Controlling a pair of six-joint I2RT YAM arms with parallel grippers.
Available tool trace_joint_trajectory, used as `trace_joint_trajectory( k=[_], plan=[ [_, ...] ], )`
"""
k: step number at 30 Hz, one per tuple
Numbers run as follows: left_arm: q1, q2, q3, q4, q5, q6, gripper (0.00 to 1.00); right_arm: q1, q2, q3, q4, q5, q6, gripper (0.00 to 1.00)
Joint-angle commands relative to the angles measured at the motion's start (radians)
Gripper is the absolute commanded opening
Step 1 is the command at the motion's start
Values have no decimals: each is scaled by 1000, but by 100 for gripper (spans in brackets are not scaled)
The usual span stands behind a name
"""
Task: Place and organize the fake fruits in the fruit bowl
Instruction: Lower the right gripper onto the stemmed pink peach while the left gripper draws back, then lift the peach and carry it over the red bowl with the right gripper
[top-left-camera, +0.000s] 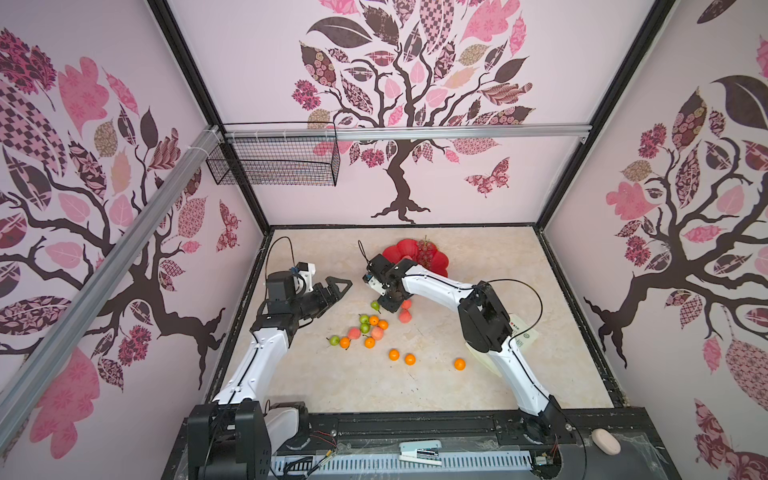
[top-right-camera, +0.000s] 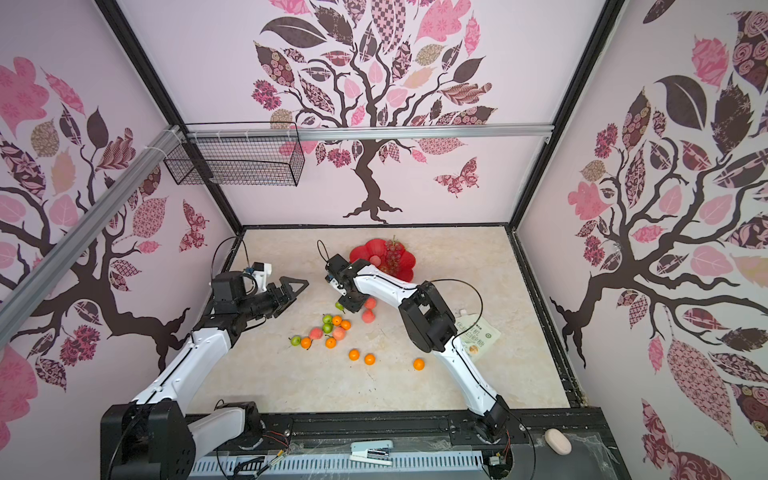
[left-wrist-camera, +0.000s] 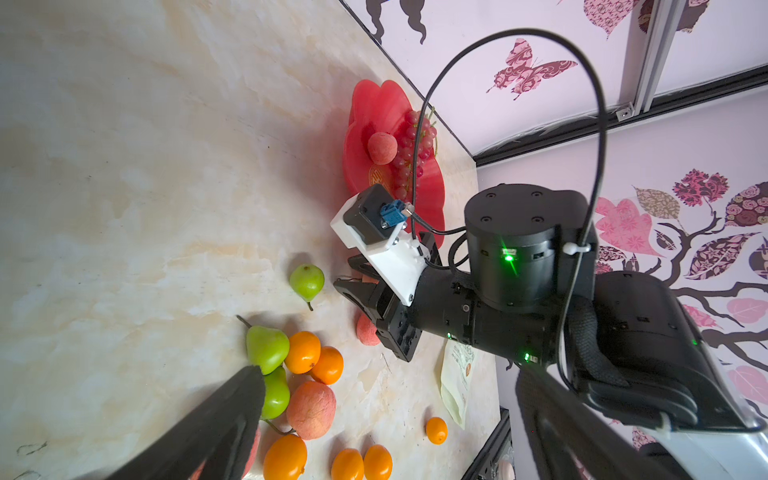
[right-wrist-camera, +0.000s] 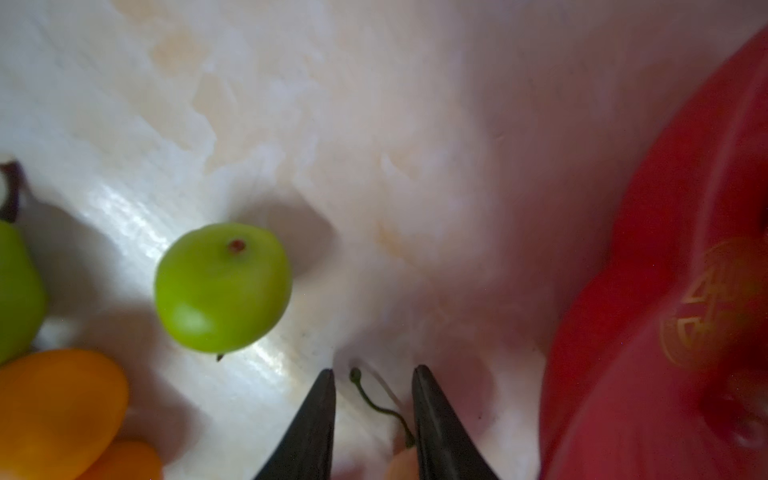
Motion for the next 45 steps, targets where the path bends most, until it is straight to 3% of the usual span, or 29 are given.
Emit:
trace_joint_trajectory(
  k=[1, 10, 27, 33, 38, 45],
  plan=[
    [9, 0, -29, 29, 7, 1, 98, 6, 40, 26, -29, 17, -9, 35],
    [12, 6, -32, 36, 12, -2, 98, 6, 45, 10, -41, 19, -1, 32],
    [12, -8, -19, -6, -27, 39, 98, 6, 20, 84, -95, 46, 60, 4],
    [-9, -17, -9, -33, -69, 59, 98, 6, -66, 81, -104, 72, 103, 0],
    [-65, -35, 4, -61, -103, 86, 98, 6, -172, -22, -38, 112, 115, 0],
    [-124, -46, 22, -81, -127, 120, 98, 1, -351, -188, 72, 79, 169, 0]
  ],
)
